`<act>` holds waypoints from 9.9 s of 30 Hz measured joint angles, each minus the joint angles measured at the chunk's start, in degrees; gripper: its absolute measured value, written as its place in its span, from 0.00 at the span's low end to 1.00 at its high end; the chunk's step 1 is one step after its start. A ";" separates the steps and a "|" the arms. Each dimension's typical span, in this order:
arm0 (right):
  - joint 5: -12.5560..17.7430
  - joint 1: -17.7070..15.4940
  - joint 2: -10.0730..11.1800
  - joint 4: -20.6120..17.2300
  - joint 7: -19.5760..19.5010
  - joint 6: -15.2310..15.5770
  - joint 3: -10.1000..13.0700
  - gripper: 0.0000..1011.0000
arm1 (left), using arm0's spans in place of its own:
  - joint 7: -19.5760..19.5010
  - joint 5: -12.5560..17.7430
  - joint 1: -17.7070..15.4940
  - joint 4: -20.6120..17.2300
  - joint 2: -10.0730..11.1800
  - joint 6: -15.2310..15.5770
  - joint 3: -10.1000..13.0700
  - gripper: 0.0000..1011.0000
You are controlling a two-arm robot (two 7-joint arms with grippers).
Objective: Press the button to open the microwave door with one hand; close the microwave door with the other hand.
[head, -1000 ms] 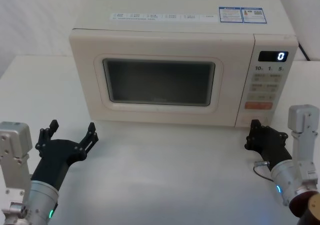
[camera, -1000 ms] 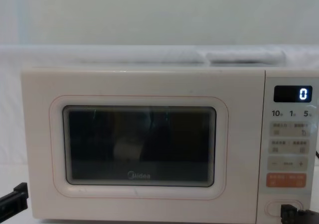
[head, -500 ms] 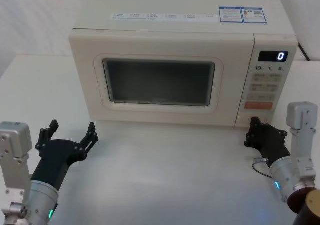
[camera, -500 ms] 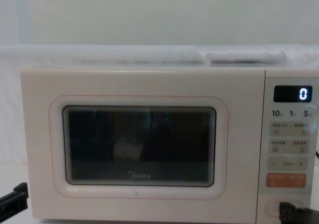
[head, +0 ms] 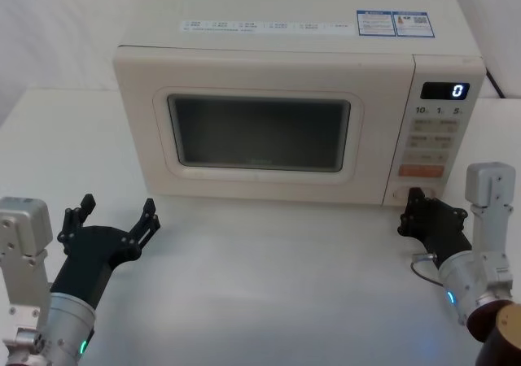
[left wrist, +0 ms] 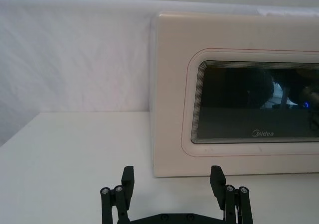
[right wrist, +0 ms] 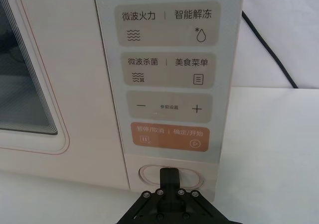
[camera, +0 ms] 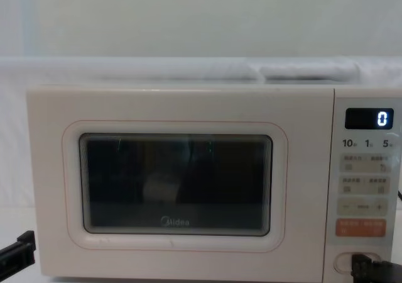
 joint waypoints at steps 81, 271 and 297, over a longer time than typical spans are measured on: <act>7.80 -9.06 15.93 -14.37 16.78 0.87 -1.81 0.15 | 0.00 0.00 0.00 0.00 0.00 0.00 0.00 0.99; 6.90 -8.49 19.16 -14.10 16.01 -0.80 -4.60 0.99 | 0.00 0.00 0.00 0.00 0.00 0.00 0.00 0.00; 6.90 -8.49 19.16 -14.10 16.01 -0.80 -4.60 0.99 | -9.16 -6.14 6.71 -8.54 1.91 0.14 -8.94 0.00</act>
